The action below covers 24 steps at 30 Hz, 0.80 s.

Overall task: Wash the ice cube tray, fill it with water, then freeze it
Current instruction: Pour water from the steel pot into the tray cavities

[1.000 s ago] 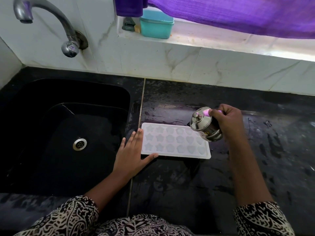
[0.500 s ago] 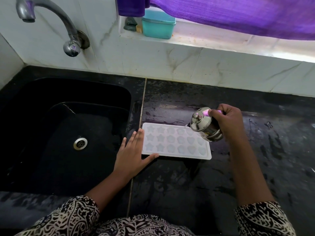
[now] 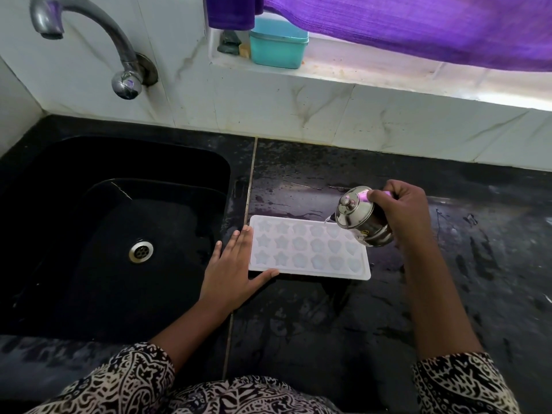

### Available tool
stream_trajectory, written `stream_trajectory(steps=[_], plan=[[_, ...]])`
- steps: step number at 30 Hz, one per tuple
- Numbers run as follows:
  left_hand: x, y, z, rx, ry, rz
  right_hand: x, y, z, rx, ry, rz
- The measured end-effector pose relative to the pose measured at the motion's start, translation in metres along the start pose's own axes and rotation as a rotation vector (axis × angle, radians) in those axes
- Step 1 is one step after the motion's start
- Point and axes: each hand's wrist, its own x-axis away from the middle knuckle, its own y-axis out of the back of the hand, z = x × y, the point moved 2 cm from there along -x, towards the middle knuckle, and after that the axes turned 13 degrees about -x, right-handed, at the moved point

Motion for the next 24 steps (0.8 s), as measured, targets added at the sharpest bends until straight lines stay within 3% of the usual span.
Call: stream_trajectory(steps=[24], plan=[[-0.0006, 0.0010, -0.0001, -0.003, 0.001, 0.001, -0.0048, 0.0010, -0.0003, 0.010, 0.002, 0.008]])
